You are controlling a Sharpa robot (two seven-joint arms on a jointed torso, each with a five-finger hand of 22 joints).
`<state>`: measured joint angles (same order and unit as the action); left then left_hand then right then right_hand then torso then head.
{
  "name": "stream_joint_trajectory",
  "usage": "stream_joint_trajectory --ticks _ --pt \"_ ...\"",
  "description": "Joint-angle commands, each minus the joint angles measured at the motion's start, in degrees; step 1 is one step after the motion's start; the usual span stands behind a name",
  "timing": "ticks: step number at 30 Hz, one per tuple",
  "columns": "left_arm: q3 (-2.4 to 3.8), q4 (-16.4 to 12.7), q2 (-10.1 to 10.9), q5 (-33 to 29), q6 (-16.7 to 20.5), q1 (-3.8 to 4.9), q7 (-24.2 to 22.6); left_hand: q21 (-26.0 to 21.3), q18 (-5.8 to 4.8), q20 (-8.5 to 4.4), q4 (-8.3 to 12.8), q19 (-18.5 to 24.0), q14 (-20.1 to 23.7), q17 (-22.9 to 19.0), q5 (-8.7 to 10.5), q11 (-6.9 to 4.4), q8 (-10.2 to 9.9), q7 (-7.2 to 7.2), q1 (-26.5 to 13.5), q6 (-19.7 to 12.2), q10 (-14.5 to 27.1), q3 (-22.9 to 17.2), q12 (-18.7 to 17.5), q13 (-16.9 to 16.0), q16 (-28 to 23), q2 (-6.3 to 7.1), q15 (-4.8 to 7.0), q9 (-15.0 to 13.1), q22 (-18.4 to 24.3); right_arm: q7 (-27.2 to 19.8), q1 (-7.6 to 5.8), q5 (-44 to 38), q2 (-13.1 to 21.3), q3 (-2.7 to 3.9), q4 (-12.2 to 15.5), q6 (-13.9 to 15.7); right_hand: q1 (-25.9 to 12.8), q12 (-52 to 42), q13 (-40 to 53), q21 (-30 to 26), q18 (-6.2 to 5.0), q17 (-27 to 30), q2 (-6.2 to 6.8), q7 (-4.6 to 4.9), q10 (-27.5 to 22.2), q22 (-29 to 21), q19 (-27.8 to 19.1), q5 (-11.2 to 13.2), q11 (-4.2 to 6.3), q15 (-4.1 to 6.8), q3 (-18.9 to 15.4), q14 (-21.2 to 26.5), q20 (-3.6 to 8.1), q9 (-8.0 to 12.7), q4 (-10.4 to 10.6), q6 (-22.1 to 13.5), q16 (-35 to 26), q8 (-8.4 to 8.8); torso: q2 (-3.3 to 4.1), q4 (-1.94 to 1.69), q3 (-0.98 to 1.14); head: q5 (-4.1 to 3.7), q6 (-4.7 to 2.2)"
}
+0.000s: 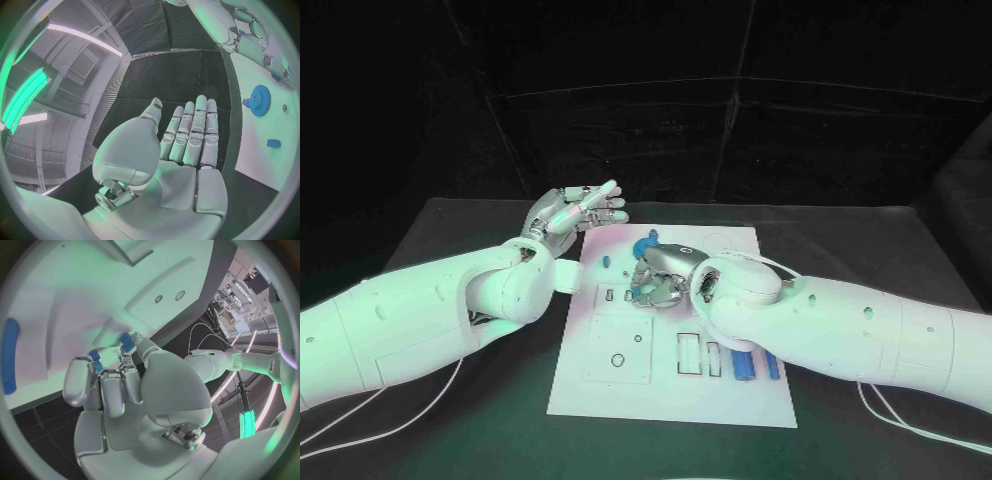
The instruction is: Assemble the parts on the task board
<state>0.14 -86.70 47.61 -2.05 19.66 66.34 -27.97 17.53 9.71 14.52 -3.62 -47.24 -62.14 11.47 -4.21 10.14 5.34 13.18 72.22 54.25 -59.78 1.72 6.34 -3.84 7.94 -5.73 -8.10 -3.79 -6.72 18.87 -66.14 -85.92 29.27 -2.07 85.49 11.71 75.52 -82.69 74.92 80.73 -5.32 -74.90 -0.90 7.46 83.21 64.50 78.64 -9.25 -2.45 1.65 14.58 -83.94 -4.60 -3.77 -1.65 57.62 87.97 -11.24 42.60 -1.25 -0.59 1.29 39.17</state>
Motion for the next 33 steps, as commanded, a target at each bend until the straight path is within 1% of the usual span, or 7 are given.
stream_joint_trajectory --ticks 1,6,12,18,20,22,33 --pt "0.03 0.0 0.0 0.2 -0.4 0.09 -0.3 -0.2 0.85 0.02 0.4 0.4 0.1 0.1 -0.22 0.02 -0.2 0.12 -0.1 0.2 -0.4 -0.1 -0.2 0.0 -0.3 -0.46 0.26 0.0 0.1 1.2 0.35 -0.9 0.3 -0.31 0.0 -2.0 -0.2 0.3 4.8 -0.4 0.49 -9.0 0.05 -0.11 -0.3 -0.1 -0.1 -0.2 -0.05 0.0 0.4 -4.8 0.13 0.0 0.0 0.4 -0.2 -0.31 -0.02 -0.02 0.03 0.05 0.08" --pt "0.02 0.0 0.0 0.2 -0.4 0.09 -0.3 -0.2 0.85 0.02 0.4 0.4 0.1 0.1 -0.22 0.02 -0.2 0.12 -0.1 0.2 -0.4 -0.1 -0.2 0.0 -0.3 -0.46 0.26 0.0 0.1 1.3 0.42 -1.1 0.5 -0.31 0.1 -1.9 -0.3 0.3 4.8 -0.4 0.48 -9.0 0.17 -0.11 -0.3 -0.1 -0.1 -0.3 -0.06 0.0 0.4 -4.8 0.12 0.0 0.0 0.4 -0.2 -0.28 0.01 0.03 0.0 0.04 0.05" --pt "0.02 0.0 0.0 0.2 -0.4 0.09 -0.3 -0.2 0.85 0.02 0.4 0.4 0.1 0.1 -0.22 0.02 -0.2 0.12 -0.1 0.2 -0.4 -0.1 -0.2 0.0 -0.3 -0.46 0.26 0.0 0.1 1.4 0.47 -1.2 0.6 -0.31 0.1 -1.8 -0.4 0.4 4.7 -0.4 0.49 -8.9 0.36 -0.09 -0.4 -0.1 -0.1 -0.3 -0.08 -0.01 0.5 -4.8 0.12 0.0 0.0 0.4 -0.2 -0.24 0.01 0.05 0.01 0.02 0.07" --pt "0.02 0.1 0.0 0.2 -0.4 0.09 -0.3 -0.2 0.85 0.01 0.4 0.4 0.1 0.1 -0.2 0.02 -0.3 0.12 -0.1 0.2 -0.4 -0.1 -0.3 0.0 -0.3 -0.5 0.26 0.0 0.1 1.4 0.54 -1.2 0.7 -0.31 0.0 -1.8 -0.8 0.6 4.5 -0.4 0.49 -8.8 0.88 0.06 -0.5 -0.1 -0.1 -0.2 -0.18 -0.08 0.6 -4.7 0.07 0.0 0.0 0.1 -0.3 0.13 0.02 0.03 0.02 0.01 0.14" --pt "0.02 0.1 0.0 0.2 -0.4 0.09 -0.3 -0.2 0.85 0.01 0.4 0.4 0.1 0.1 -0.2 0.02 -0.3 0.12 -0.1 0.2 -0.4 -0.1 -0.3 0.0 -0.3 -0.5 0.26 0.0 0.1 1.5 0.56 -1.2 0.7 -0.31 0.0 -1.8 -1.0 1.0 4.0 -0.5 0.49 -8.8 1.17 0.21 -0.9 -0.1 -0.1 -0.2 -0.29 -0.15 0.7 -4.7 0.03 0.1 0.0 -0.3 -0.3 0.43 0.0 -0.03 0.0 -0.08 0.19" --pt "0.02 0.1 0.0 0.2 -0.4 0.09 -0.3 -0.2 0.85 0.01 0.4 0.4 0.1 0.1 -0.2 0.02 -0.3 0.12 -0.1 0.2 -0.4 -0.1 -0.3 0.0 -0.3 -0.5 0.26 0.0 0.1 1.5 0.58 -1.2 0.8 -0.31 0.0 -1.8 -1.1 1.2 3.8 -0.5 0.5 -8.8 1.37 0.32 -1.1 -0.1 -0.1 -0.1 -0.39 -0.23 0.8 -4.7 -0.02 0.1 0.0 -0.6 -0.3 0.66 -0.02 -0.02 -0.02 -0.11 0.18" --pt "0.02 0.0 0.1 0.2 -0.4 0.09 -0.3 -0.2 0.85 0.01 0.4 0.4 0.1 0.1 -0.2 0.02 -0.3 0.12 -0.1 0.2 -0.4 -0.1 -0.3 0.0 -0.3 -0.5 0.26 0.0 0.1 1.1 1.1 -1.2 0.9 -0.31 -0.4 -1.4 -1.2 1.2 3.8 -0.4 0.52 -8.8 1.44 0.38 -1.1 0.0 0.0 0.1 -0.45 -0.29 1.0 -4.7 -0.07 0.1 0.0 -0.7 -0.3 0.8 0.01 0.06 0.02 -0.13 0.17"
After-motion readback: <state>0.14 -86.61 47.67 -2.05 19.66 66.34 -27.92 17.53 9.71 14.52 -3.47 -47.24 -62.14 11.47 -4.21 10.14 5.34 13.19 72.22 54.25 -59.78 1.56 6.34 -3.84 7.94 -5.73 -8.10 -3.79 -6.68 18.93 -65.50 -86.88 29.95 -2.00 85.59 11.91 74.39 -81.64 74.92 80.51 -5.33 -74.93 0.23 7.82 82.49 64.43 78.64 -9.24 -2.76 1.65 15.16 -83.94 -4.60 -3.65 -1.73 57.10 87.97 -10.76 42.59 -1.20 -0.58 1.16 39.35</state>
